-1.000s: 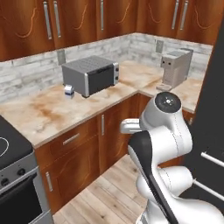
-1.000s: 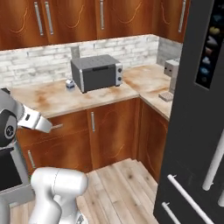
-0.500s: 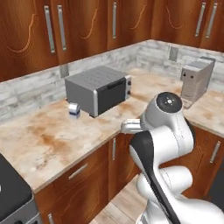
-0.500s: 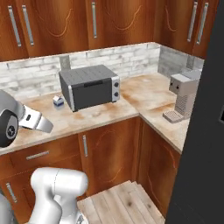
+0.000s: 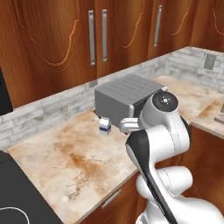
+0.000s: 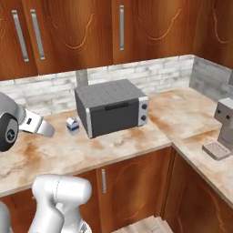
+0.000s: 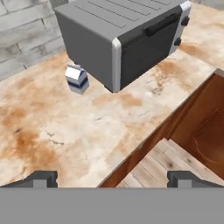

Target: Move the drinks to the dining counter.

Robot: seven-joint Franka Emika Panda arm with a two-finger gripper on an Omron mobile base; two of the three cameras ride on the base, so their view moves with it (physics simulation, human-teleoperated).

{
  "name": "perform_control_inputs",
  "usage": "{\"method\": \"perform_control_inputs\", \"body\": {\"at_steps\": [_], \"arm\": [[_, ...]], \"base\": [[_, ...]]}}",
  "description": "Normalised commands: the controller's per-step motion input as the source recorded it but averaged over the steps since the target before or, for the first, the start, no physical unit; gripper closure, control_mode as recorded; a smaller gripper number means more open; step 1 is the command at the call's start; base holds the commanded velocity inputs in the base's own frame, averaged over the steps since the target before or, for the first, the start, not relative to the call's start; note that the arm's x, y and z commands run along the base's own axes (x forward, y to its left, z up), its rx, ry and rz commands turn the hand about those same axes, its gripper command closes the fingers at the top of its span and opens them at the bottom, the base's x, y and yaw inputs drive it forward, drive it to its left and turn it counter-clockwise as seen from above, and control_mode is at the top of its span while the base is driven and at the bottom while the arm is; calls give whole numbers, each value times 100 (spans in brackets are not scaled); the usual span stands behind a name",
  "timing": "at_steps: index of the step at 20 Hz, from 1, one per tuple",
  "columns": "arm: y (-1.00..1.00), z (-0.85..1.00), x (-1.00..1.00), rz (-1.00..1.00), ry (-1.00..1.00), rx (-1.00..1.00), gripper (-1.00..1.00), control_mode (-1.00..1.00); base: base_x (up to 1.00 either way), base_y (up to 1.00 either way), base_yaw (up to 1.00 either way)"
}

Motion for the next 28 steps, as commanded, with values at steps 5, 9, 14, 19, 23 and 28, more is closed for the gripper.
{"method": "perform_control_inputs", "body": {"at_steps": [5,9,14,19,23,28], "arm": [[0,0,0,0,0,0,-100,100],[0,0,0,0,0,0,-100,100],[0,0,0,0,0,0,-100,100],[0,0,0,0,0,0,-100,100],[0,0,0,0,0,0,-100,100],[7,-11,30,-21,-3,0,-100,-100]], "base": [[100,-10,36],[100,-12,35],[100,-6,28],[88,0,-6],[77,12,-27],[29,11,-12]]}}
